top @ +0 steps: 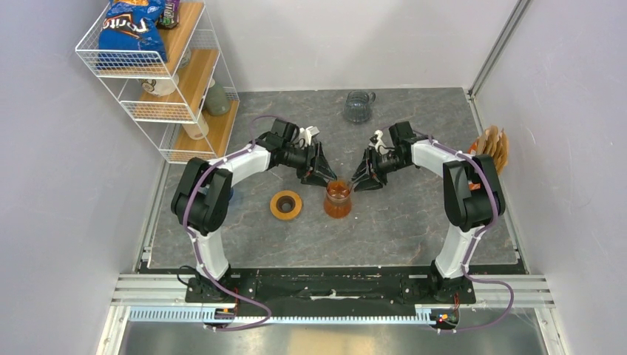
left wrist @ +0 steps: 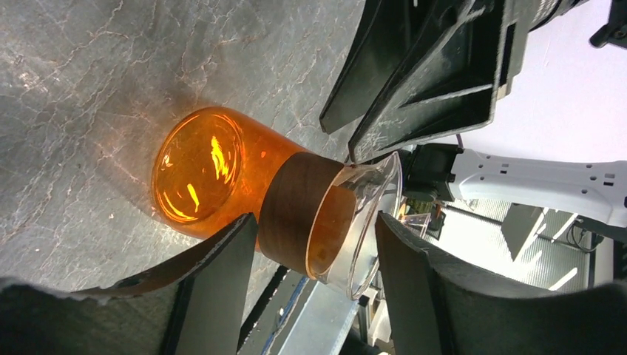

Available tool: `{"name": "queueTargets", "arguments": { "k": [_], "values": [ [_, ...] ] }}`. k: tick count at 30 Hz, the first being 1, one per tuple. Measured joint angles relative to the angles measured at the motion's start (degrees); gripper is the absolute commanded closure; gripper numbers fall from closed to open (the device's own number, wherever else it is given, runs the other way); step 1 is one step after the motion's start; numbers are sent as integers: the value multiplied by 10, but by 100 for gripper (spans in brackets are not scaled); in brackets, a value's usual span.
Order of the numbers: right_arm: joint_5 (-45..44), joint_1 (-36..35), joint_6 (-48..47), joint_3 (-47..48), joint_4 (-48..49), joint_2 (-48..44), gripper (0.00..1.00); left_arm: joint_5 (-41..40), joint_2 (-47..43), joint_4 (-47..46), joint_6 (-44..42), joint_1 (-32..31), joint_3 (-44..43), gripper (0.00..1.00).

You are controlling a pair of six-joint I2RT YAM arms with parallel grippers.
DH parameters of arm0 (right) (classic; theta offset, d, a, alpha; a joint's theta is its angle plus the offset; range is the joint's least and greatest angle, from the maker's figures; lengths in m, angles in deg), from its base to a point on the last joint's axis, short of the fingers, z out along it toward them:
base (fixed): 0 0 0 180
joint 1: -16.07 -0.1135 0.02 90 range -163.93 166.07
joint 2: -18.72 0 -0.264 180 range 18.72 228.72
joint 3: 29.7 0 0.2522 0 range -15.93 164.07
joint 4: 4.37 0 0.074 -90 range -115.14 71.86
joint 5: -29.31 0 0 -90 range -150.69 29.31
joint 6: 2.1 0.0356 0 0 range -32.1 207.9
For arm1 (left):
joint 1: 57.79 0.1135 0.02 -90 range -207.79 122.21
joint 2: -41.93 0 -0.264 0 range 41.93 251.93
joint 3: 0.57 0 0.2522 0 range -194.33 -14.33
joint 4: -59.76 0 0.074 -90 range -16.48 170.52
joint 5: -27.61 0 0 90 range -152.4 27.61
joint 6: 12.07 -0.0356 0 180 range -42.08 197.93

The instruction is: Place the coffee filter in the dripper

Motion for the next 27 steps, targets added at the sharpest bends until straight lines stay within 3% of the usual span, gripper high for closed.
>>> {"name": "queueTargets", "arguments": {
  "k": [6,14,20,27],
  "values": [
    [0,0,-2,-45,-3,-34,52,0,-21,8,-14,5,3,22],
    [2,-5,-25,-73,-16,-109,49,-5,-119,74,-75,49,3,24],
    [-4,3,-105,-72,-103,-168,41,-141,-175,281,-286,81,-50,22],
    [-32,45,-225,-8,-233,-265,18,-276,-226,456,-492,87,-47,19]
  ]
}}
